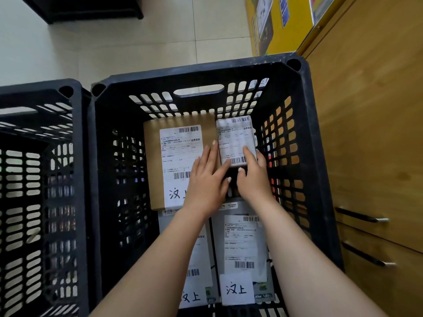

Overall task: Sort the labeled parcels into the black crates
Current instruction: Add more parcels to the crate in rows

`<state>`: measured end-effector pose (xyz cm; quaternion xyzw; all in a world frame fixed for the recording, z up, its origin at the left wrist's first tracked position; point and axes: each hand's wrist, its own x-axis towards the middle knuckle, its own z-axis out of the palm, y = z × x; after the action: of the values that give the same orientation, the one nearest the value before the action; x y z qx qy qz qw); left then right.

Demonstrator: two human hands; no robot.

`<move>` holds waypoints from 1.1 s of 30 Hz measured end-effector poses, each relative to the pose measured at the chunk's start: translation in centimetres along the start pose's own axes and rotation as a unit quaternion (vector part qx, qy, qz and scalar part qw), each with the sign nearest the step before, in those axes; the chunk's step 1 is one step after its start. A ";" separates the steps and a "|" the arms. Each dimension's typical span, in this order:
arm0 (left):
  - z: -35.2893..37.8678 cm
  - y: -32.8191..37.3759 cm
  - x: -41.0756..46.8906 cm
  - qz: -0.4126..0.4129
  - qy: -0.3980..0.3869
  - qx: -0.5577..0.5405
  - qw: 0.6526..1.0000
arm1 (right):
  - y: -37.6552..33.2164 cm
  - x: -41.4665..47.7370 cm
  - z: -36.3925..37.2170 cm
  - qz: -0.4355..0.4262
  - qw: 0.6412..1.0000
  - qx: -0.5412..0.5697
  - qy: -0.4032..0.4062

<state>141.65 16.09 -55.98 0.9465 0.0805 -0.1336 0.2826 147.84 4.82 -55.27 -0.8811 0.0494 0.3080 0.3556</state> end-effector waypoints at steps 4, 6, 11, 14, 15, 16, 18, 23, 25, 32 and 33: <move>-0.1 -0.2 0.0 0.007 -0.008 0.010 1.000 | 0.1 0.9 0.0 -0.002 0.999 -0.012 -0.036; -0.1 -0.2 0.1 0.005 -0.010 0.010 1.000 | 0.0 1.1 -0.3 0.000 0.998 -0.021 -0.057; -0.7 0.1 -0.2 -0.013 -0.020 0.004 1.000 | -0.3 0.4 -1.2 -0.009 0.995 -0.081 -0.055; -1.5 0.3 -0.2 -0.022 -0.020 -0.003 1.000 | -0.9 -0.8 -1.8 -0.018 0.994 -0.097 -0.044; -1.9 0.3 -0.3 -0.029 -0.015 -0.012 0.999 | -1.1 -1.3 -2.1 -0.023 0.994 -0.096 -0.045; -2.3 0.4 -0.4 -0.041 -0.010 -0.025 0.999 | -1.2 -1.9 -2.4 -0.032 0.994 -0.099 -0.046; -3.3 0.6 -0.7 -0.068 0.003 -0.048 0.997 | -1.5 -3.0 -2.9 -0.053 0.992 -0.108 -0.048; -6.3 1.3 -2.0 -0.064 0.054 -0.052 0.995 | -3.5 -5.4 -4.1 -0.098 0.989 -0.104 -0.039; -7.8 1.7 -2.7 -0.057 0.070 -0.046 0.995 | -4.8 -6.5 -4.7 -0.117 0.987 -0.101 -0.034; -14.8 3.7 -7.9 -0.035 0.134 -0.047 0.989 | -10.8 -11.7 -7.6 -0.212 0.970 -0.121 -0.007; -15.9 4.1 -8.9 -0.038 0.146 -0.051 0.987 | -11.8 -12.7 -7.9 -0.224 0.967 -0.122 0.001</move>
<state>137.38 20.89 -38.42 0.9365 0.1633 -0.0005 0.3105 145.24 6.69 -36.45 -0.9068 -0.1867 0.2228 0.3053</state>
